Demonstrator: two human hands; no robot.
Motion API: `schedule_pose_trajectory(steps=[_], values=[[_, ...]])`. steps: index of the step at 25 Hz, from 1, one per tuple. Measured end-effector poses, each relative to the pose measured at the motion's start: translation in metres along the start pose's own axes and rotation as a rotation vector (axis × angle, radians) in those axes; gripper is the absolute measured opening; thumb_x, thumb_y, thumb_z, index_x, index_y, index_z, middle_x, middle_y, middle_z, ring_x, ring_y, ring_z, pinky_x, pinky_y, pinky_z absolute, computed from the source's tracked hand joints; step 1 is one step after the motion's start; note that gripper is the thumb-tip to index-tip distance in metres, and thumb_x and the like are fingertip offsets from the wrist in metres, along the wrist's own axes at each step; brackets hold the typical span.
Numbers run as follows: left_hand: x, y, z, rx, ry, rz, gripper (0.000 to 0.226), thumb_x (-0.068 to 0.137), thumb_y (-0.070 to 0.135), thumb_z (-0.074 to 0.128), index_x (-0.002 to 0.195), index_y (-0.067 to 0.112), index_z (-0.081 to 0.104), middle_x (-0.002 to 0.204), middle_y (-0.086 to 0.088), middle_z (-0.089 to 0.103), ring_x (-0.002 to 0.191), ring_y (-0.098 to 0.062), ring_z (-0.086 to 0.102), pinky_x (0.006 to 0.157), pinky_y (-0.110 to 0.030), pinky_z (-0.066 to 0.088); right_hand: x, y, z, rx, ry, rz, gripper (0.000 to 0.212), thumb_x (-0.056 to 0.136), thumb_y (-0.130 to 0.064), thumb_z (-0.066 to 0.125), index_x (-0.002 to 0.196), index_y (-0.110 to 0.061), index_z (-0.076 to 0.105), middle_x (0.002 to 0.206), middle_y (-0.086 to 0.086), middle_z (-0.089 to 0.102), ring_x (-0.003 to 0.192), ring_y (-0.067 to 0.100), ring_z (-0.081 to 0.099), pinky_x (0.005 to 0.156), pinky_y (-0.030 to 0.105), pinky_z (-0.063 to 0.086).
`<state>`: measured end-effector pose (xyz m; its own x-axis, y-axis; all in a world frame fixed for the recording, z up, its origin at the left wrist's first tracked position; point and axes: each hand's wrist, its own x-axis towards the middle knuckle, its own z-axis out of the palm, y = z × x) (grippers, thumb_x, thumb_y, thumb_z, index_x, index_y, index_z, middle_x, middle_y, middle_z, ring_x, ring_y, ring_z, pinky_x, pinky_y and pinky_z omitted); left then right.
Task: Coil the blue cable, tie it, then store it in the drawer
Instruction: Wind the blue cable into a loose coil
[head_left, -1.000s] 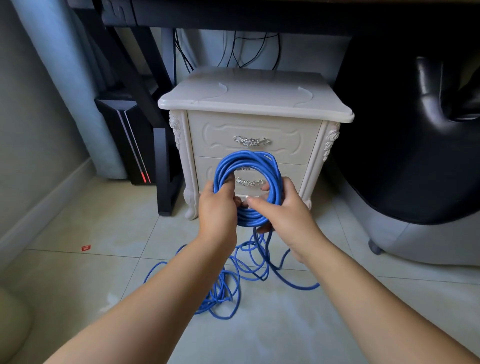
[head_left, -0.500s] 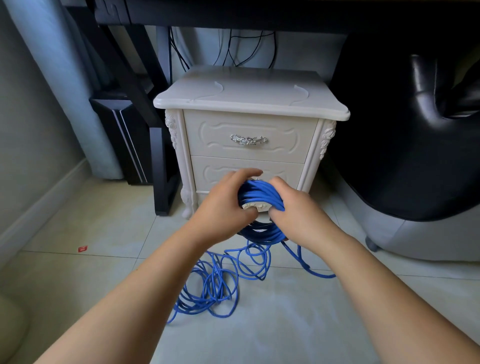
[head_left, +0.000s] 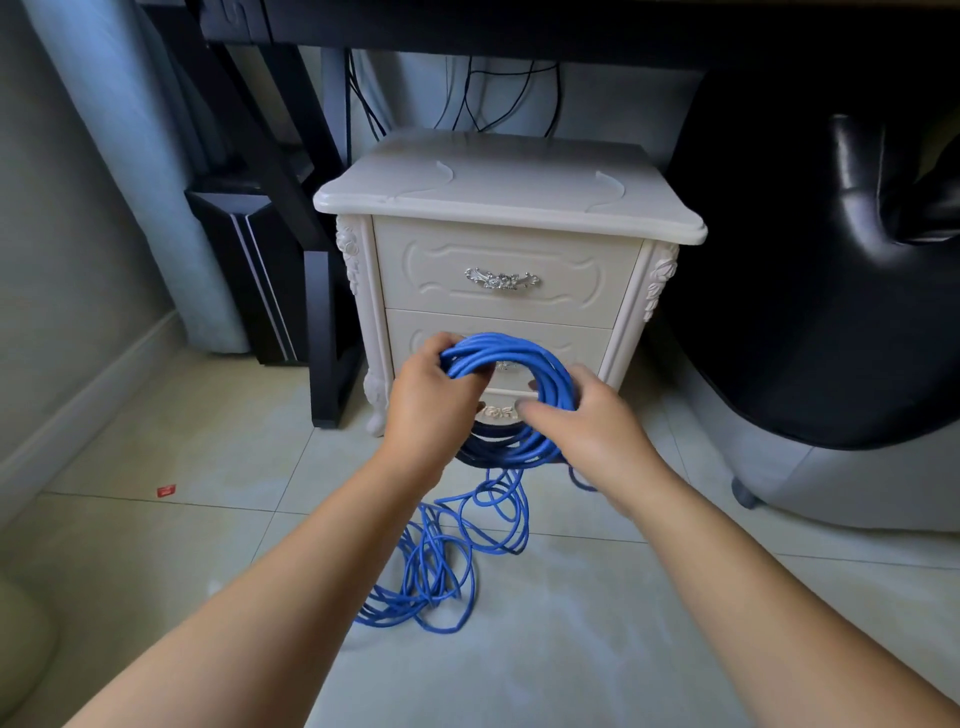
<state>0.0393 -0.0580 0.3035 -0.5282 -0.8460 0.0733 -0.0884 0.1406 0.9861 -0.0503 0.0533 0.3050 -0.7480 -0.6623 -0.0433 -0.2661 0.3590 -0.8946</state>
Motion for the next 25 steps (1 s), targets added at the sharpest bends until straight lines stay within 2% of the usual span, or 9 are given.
schedule_pose_trajectory(steps=[2, 5, 7, 10, 13, 17, 19, 21, 25], values=[[0.001, 0.003, 0.001, -0.133, 0.058, -0.080, 0.005, 0.090, 0.012, 0.066, 0.095, 0.013, 0.065, 0.057, 0.011, 0.054, 0.046, -0.002, 0.050, 0.069, -0.035, 0.060, -0.004, 0.002, 0.008, 0.111, -0.025, 0.043, 0.023, 0.080, -0.031, 0.071, 0.097, -0.030, 0.057, 0.093, 0.002, 0.068, 0.093, 0.021, 0.067, 0.088, 0.042, 0.055], [-0.004, 0.006, 0.002, -0.266, 0.094, -0.167, 0.004, 0.092, 0.012, 0.064, 0.090, 0.016, 0.062, 0.058, 0.006, 0.048, 0.044, -0.006, 0.045, 0.053, -0.020, 0.048, -0.008, -0.001, 0.015, 0.263, -0.030, 0.098, 0.030, 0.079, -0.031, 0.075, 0.101, -0.032, 0.055, 0.089, -0.003, 0.067, 0.090, 0.015, 0.066, 0.083, 0.030, 0.051], [-0.006, 0.003, 0.006, -0.351, 0.084, -0.247, 0.004, 0.092, 0.013, 0.064, 0.090, 0.016, 0.061, 0.061, 0.000, 0.044, 0.049, -0.011, 0.042, 0.060, -0.027, 0.049, -0.008, -0.003, 0.015, 0.311, 0.004, 0.134, 0.030, 0.079, -0.028, 0.074, 0.102, -0.027, 0.055, 0.089, -0.004, 0.064, 0.087, 0.012, 0.062, 0.076, 0.025, 0.047], [-0.009, 0.000, 0.009, -0.406, 0.053, -0.299, 0.004, 0.092, 0.013, 0.063, 0.092, 0.016, 0.060, 0.063, -0.003, 0.042, 0.056, -0.015, 0.041, 0.073, -0.043, 0.053, -0.003, -0.004, 0.011, 0.083, 0.099, 0.111, 0.016, 0.080, -0.027, 0.067, 0.090, -0.025, 0.055, 0.090, -0.001, 0.059, 0.075, 0.015, 0.055, 0.062, 0.027, 0.042], [-0.008, 0.008, 0.007, -0.288, 0.006, -0.194, 0.005, 0.093, 0.014, 0.063, 0.097, 0.016, 0.061, 0.062, -0.002, 0.046, 0.046, -0.008, 0.048, 0.069, -0.039, 0.053, 0.001, -0.004, 0.008, 0.114, 0.117, 0.069, 0.015, 0.081, -0.017, 0.066, 0.081, -0.021, 0.051, 0.072, -0.004, 0.053, 0.064, 0.015, 0.047, 0.058, 0.028, 0.038], [-0.010, 0.016, -0.002, -0.235, -0.251, -0.095, 0.024, 0.087, 0.024, 0.072, 0.108, 0.018, 0.061, 0.073, 0.001, 0.061, 0.068, -0.010, 0.062, 0.069, -0.025, 0.049, 0.011, -0.002, 0.001, 0.484, 0.110, 0.080, 0.027, 0.074, 0.003, 0.067, 0.072, -0.017, 0.049, 0.055, -0.009, 0.056, 0.071, 0.019, 0.066, 0.068, 0.033, 0.049], [-0.010, 0.012, -0.005, -0.290, -0.401, -0.173, 0.043, 0.081, 0.044, 0.072, 0.116, 0.020, 0.061, 0.097, 0.003, 0.067, 0.092, -0.007, 0.065, 0.083, -0.024, 0.049, 0.020, -0.001, -0.009, 0.726, 0.100, 0.131, 0.023, 0.076, 0.011, 0.059, 0.071, -0.010, 0.051, 0.058, 0.002, 0.062, 0.071, 0.026, 0.068, 0.071, 0.036, 0.054], [-0.008, 0.002, -0.004, -0.287, -0.384, -0.322, 0.048, 0.081, 0.058, 0.065, 0.109, 0.019, 0.066, 0.105, 0.000, 0.068, 0.103, -0.012, 0.065, 0.093, -0.033, 0.051, 0.026, 0.000, -0.019, 0.957, 0.070, 0.192, 0.026, 0.083, 0.012, 0.046, 0.065, -0.005, 0.053, 0.067, 0.014, 0.068, 0.071, 0.029, 0.068, 0.076, 0.037, 0.057], [-0.013, -0.015, 0.008, -0.062, -0.510, -0.475, 0.029, 0.094, 0.036, 0.060, 0.105, 0.012, 0.071, 0.107, -0.002, 0.071, 0.099, -0.015, 0.068, 0.098, -0.037, 0.051, 0.024, 0.001, -0.023, 1.089, 0.014, 0.233, 0.029, 0.087, 0.011, 0.042, 0.069, -0.006, 0.058, 0.083, 0.019, 0.066, 0.084, 0.031, 0.067, 0.099, 0.046, 0.050]])
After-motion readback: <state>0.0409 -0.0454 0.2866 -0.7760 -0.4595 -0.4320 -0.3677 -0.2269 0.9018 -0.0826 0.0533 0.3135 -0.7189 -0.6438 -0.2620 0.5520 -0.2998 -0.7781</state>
